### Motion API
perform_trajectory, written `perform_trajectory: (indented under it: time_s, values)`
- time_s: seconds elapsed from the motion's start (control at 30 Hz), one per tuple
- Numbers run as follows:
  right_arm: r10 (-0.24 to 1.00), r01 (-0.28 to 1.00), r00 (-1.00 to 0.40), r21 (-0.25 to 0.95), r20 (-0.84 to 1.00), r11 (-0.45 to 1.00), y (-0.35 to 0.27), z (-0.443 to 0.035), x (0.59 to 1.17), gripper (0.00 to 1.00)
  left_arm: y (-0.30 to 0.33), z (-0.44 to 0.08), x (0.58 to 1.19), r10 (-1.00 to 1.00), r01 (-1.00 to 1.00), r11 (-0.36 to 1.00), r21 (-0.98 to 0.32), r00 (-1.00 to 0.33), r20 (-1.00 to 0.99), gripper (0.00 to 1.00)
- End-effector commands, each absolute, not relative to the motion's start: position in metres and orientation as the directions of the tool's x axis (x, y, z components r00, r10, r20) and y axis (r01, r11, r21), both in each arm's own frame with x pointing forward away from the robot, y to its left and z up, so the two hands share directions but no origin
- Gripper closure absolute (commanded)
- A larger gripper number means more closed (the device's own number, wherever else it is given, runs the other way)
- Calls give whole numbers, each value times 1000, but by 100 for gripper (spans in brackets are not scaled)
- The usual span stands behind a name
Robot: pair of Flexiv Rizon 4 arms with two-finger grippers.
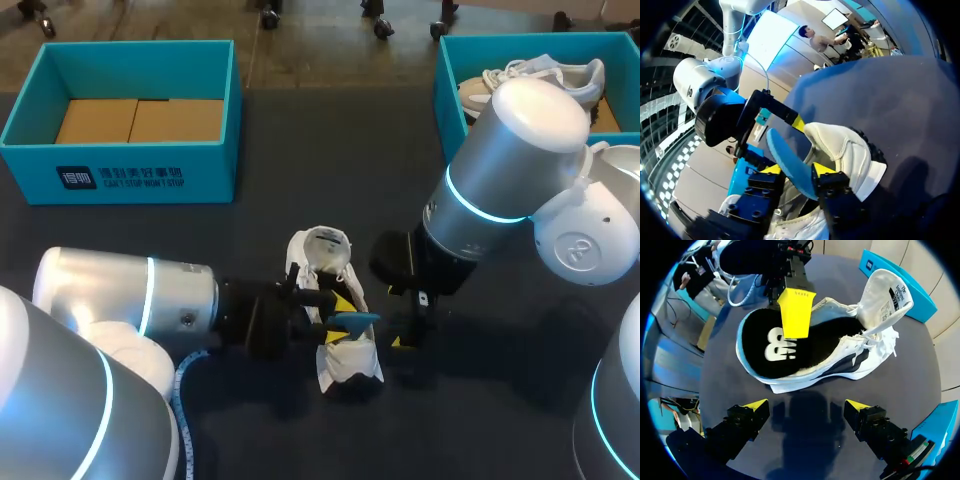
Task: Take the shoe out of the shoebox, open the shoe tongue, remove and reinsert the insole, then place the shoe into the shoebox
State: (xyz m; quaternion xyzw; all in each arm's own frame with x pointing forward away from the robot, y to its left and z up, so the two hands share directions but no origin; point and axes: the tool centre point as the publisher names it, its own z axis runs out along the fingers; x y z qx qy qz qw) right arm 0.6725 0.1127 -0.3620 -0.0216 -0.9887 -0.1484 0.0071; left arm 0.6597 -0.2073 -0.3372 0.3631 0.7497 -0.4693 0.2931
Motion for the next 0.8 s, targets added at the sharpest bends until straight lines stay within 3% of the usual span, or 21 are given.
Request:
perform_trajectory:
  time_s: [0.03,0.8]
  values:
    - [42,45,-999,292,18,955,114,-364,672,0,-200,-330,657,284,820,292,-493,-567,-773,55]
    - [42,45,-999,292,18,955,114,-364,672,0,-176,-307,647,434,805,259,-533,-590,-680,58]
